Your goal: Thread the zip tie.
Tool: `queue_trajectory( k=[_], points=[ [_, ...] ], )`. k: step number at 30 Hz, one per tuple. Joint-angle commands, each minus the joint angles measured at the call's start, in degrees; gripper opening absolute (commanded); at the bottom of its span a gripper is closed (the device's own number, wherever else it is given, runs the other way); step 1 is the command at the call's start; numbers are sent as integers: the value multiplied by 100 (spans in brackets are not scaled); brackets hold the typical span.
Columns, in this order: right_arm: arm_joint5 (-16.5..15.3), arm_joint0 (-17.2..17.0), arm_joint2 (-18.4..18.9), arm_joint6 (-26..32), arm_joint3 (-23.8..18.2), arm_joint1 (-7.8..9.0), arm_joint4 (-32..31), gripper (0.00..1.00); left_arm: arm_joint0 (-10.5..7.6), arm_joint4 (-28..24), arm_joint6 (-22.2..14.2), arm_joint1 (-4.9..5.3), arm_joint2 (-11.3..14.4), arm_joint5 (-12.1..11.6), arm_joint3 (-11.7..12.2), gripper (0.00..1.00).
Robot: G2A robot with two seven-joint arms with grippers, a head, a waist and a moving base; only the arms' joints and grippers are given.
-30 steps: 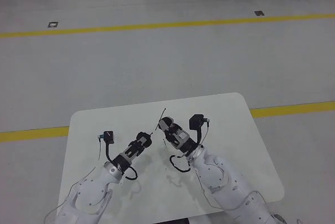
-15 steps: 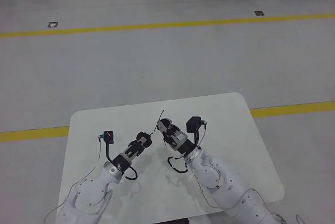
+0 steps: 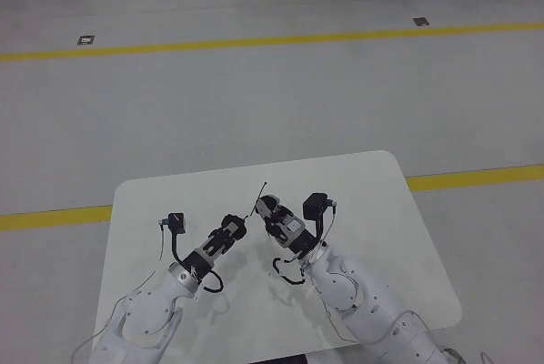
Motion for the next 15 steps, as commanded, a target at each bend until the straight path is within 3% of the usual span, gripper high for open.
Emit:
queue_trajectory(
  k=[1, 15],
  points=[
    [1, -20, -7, -34, -7, 2, -31, 0, 0, 0, 0, 0, 0, 0, 0, 0],
    [1, 50, -104, -346, 150, -64, -336, 0, 0, 0, 0, 0, 0, 0, 0, 0]
  ],
)
